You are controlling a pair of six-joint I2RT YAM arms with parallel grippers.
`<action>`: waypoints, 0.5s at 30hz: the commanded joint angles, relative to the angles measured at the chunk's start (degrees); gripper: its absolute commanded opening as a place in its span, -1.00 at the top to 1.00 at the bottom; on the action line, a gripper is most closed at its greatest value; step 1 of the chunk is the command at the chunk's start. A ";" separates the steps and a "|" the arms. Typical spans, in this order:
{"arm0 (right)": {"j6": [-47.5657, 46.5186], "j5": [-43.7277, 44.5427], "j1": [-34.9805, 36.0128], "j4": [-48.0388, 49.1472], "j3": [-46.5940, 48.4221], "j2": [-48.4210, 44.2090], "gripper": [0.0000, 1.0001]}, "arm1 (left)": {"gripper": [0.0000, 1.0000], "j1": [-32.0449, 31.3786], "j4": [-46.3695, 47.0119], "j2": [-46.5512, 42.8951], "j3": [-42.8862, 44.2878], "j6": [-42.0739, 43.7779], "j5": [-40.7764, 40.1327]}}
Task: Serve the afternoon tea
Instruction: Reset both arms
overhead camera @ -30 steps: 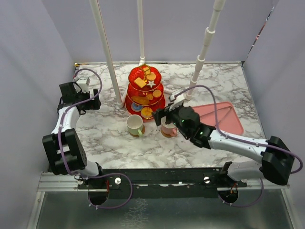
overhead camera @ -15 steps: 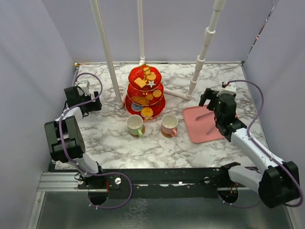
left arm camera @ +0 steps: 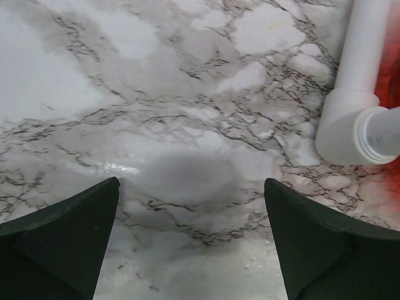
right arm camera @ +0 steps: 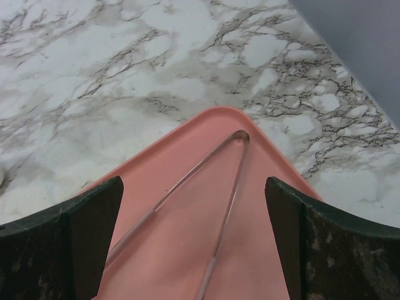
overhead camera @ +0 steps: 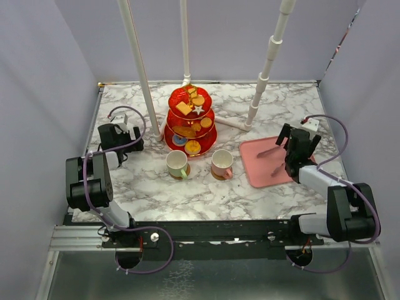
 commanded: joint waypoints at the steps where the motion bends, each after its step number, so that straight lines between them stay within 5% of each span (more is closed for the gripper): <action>1: -2.45 0.31 -2.21 13.16 -2.54 3.88 -1.00 | -0.98 -5.00 13.51 0.64 -4.70 -0.69 -5.15; 15: -8.79 -7.08 -3.38 35.42 -7.34 13.85 -1.00 | -0.98 -13.26 39.49 -0.58 -16.70 -1.00 -15.73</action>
